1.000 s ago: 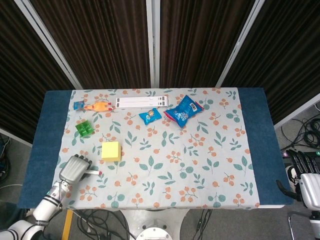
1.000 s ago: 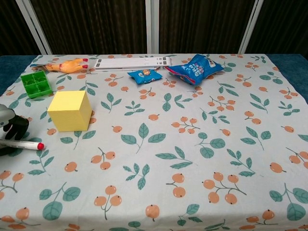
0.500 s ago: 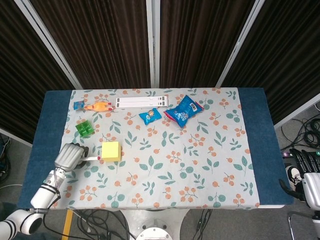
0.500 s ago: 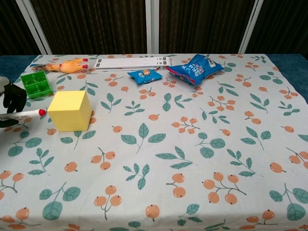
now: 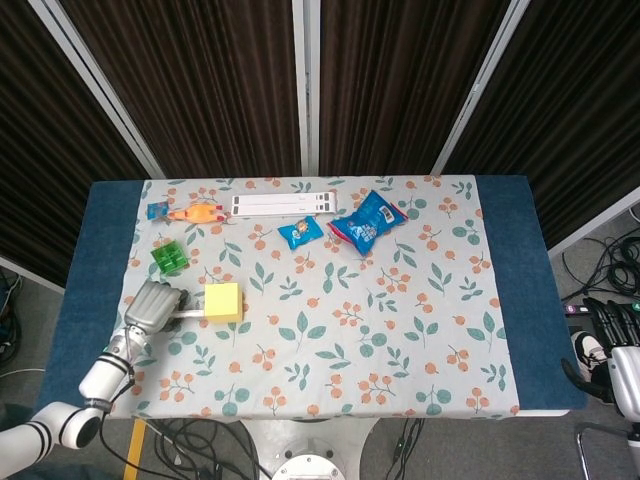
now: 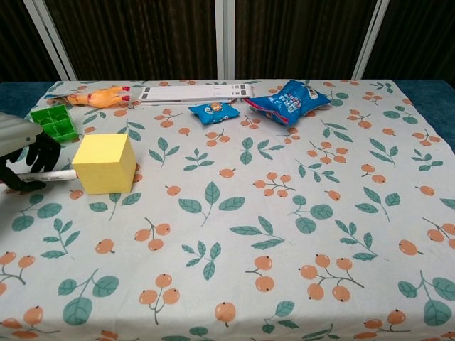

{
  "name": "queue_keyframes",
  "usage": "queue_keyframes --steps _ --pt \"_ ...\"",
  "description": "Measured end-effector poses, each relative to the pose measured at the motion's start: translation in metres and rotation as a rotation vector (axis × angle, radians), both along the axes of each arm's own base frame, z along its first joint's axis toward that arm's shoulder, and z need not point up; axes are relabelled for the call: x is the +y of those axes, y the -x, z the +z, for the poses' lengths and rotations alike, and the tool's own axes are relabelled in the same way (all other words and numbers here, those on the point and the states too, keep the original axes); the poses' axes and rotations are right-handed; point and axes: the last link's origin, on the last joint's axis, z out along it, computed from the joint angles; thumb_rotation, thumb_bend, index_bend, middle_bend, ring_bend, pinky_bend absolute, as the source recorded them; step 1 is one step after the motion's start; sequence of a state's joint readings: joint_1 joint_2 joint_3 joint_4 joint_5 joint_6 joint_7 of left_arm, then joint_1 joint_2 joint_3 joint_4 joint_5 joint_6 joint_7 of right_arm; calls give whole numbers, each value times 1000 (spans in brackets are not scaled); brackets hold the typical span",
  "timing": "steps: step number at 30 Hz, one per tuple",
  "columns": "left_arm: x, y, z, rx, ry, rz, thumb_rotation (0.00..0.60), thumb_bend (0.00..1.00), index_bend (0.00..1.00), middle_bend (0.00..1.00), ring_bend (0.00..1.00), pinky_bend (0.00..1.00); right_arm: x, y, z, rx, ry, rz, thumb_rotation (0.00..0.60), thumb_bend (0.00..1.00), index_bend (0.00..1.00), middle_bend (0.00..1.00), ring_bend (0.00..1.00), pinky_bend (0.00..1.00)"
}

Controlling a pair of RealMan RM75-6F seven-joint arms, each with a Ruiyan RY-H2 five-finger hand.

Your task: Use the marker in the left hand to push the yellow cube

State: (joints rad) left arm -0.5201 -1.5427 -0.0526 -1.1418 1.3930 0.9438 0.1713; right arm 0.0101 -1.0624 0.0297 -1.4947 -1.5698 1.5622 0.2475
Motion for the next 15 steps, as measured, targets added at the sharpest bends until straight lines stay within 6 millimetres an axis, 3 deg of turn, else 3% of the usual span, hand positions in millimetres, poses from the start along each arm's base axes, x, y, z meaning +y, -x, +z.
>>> queue_keyframes --steps 15 --pt "23 -37 -19 25 30 -86 600 355 709 717 533 575 3 1 1 1 6 -10 546 199 0 93 0 0"
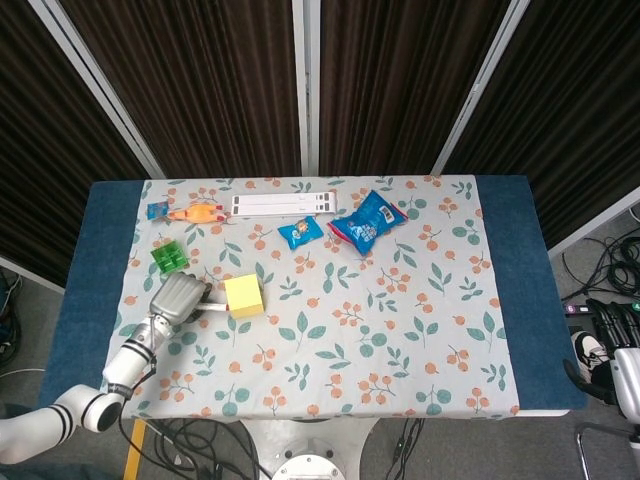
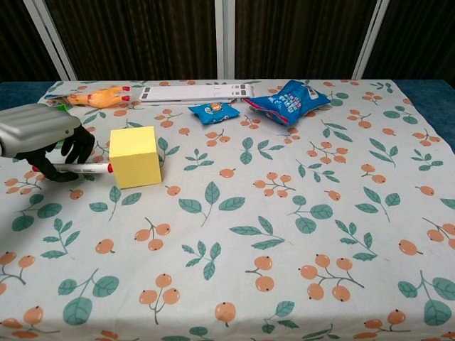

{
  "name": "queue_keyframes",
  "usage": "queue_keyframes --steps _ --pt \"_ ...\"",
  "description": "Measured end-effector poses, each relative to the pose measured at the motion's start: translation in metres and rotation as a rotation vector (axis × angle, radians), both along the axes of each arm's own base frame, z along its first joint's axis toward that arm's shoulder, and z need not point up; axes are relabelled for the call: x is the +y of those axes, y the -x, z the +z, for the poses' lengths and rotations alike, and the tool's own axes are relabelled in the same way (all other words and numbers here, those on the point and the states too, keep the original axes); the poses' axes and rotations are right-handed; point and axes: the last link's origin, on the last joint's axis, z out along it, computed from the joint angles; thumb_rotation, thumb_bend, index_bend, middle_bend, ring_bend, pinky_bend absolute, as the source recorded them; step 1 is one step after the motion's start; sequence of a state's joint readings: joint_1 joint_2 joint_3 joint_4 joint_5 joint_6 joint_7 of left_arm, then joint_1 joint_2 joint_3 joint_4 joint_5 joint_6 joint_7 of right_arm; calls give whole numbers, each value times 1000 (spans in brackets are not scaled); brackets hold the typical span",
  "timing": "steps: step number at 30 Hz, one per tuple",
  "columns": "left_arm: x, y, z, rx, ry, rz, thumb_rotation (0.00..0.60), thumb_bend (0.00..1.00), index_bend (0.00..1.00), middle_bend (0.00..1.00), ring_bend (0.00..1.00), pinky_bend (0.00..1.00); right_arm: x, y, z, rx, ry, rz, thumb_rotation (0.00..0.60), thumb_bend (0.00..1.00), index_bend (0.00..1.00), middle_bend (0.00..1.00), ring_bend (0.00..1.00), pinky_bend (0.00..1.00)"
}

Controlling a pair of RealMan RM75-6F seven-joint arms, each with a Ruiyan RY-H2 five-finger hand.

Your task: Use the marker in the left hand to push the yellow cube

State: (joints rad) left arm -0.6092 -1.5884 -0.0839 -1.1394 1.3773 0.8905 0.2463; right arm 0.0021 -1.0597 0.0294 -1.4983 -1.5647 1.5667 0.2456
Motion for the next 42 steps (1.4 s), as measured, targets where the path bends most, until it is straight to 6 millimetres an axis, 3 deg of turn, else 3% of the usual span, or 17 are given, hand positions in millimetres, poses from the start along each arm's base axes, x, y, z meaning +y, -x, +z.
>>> queue_keyframes --steps 18,34,42 --pt "38 -48 -16 43 6 -39 600 356 709 717 533 575 2 1 0 0 0 -6 547 199 0 96 0 0" --pt "60 -87 -40 60 26 -56 600 359 708 717 533 576 3 1 2 5 2 -10 544 199 0 97 0 0" --pt "67 -83 -39 76 8 -21 600 359 708 717 533 578 5 1 3 5 6 -12 546 199 0 98 0 0"
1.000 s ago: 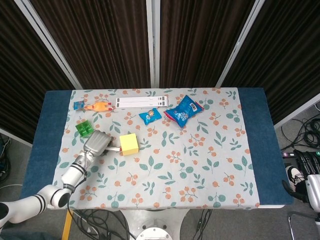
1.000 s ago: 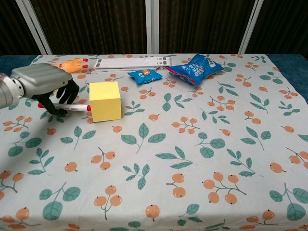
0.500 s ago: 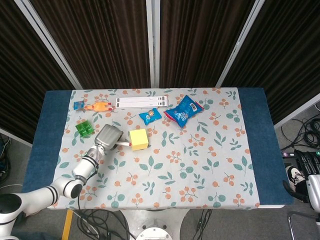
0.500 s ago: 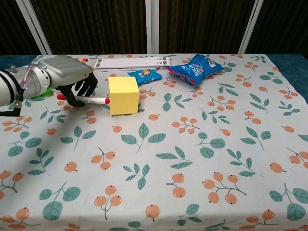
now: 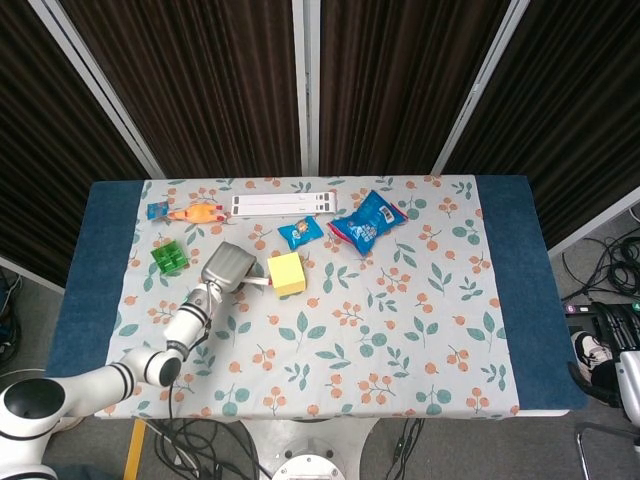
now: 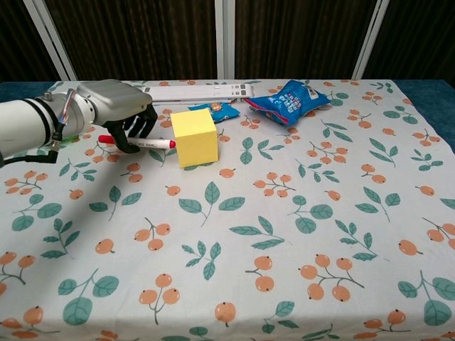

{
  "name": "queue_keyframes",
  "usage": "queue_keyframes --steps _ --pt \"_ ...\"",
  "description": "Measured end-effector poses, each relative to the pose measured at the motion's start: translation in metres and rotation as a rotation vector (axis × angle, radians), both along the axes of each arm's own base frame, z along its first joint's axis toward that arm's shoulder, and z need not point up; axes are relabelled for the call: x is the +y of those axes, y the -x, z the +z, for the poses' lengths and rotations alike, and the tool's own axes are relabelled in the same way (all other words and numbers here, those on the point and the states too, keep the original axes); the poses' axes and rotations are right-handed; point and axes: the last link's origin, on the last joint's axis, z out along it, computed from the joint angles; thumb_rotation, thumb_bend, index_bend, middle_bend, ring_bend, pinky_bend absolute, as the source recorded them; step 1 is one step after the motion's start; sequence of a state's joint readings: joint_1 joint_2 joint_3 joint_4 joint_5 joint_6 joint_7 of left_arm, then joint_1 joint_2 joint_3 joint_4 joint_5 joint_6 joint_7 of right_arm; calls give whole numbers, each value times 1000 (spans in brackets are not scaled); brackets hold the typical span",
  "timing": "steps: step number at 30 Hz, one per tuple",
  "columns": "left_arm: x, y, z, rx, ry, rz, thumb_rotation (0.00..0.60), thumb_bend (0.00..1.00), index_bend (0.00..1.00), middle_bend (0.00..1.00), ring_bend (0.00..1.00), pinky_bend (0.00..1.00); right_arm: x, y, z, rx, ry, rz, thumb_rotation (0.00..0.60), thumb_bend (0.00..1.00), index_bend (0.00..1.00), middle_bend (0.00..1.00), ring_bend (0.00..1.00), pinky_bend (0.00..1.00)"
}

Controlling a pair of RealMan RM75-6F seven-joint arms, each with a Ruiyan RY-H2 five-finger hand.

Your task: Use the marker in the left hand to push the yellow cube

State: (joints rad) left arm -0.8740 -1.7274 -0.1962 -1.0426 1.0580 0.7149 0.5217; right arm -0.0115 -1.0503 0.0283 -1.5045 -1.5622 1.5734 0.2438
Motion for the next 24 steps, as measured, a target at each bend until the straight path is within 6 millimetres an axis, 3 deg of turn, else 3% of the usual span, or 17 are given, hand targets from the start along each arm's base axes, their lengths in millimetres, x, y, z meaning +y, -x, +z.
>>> queue_keyframes --steps 8,24 --pt "4 14 10 25 -24 46 600 359 708 716 533 578 0 1 -1 -5 -1 3 546 199 0 98 0 0" --pt "13 -31 -13 49 3 -51 600 361 708 717 533 578 2 3 2 0 5 -10 545 199 0 99 0 0"
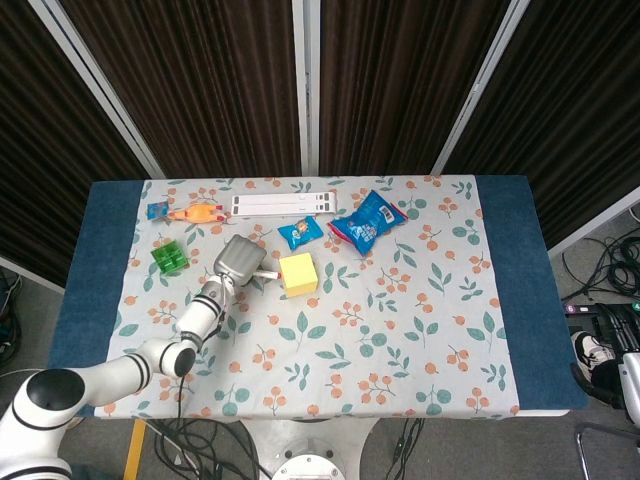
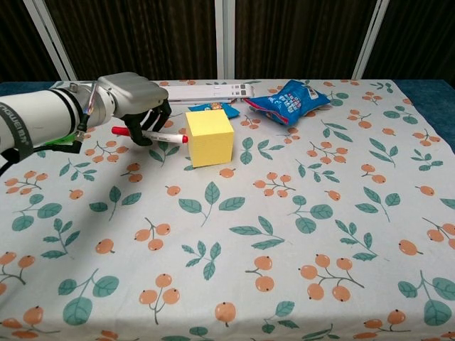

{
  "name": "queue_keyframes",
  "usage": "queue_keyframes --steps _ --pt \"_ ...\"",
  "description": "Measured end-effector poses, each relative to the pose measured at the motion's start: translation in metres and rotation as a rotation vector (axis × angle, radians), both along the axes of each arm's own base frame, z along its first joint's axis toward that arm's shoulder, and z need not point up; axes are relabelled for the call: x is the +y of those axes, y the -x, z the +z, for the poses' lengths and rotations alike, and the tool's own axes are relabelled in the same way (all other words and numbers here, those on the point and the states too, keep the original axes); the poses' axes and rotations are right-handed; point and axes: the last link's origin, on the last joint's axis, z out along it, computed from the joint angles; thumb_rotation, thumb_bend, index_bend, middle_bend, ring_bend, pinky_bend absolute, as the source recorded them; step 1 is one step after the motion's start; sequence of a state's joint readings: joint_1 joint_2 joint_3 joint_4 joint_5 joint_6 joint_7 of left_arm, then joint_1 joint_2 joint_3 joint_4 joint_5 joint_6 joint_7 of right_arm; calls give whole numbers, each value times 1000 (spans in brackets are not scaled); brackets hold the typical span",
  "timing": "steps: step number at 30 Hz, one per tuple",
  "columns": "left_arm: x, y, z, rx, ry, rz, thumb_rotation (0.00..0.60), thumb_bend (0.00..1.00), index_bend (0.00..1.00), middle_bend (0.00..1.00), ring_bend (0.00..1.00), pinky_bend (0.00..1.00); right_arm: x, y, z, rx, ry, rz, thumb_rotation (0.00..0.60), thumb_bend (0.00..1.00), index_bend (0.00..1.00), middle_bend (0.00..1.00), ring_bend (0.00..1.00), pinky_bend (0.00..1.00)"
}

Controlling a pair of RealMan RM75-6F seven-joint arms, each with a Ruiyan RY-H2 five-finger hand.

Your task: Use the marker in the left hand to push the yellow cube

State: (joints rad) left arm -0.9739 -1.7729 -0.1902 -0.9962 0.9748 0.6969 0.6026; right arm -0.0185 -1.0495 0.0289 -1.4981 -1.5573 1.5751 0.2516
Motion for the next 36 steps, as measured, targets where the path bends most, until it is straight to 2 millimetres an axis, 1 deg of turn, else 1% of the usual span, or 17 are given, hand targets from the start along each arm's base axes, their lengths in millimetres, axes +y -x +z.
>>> queue_keyframes --steps 12,18,30,36 --pt "-9 -36 -19 -3 39 -84 600 361 708 716 533 578 0 0 0 0 -1 -4 545 199 0 100 0 0" --pt "-10 -54 -25 -17 44 -109 600 360 708 715 533 578 1 1 1 2 0 -9 546 199 0 100 0 0" --pt "-1 -70 -31 -10 31 -96 600 361 708 715 533 578 1 2 2 4 3 -15 544 199 0 100 0 0" --pt "-1 -77 -33 -20 25 -98 600 361 707 714 533 578 2 2 3 5 7 -15 545 199 0 101 0 0"
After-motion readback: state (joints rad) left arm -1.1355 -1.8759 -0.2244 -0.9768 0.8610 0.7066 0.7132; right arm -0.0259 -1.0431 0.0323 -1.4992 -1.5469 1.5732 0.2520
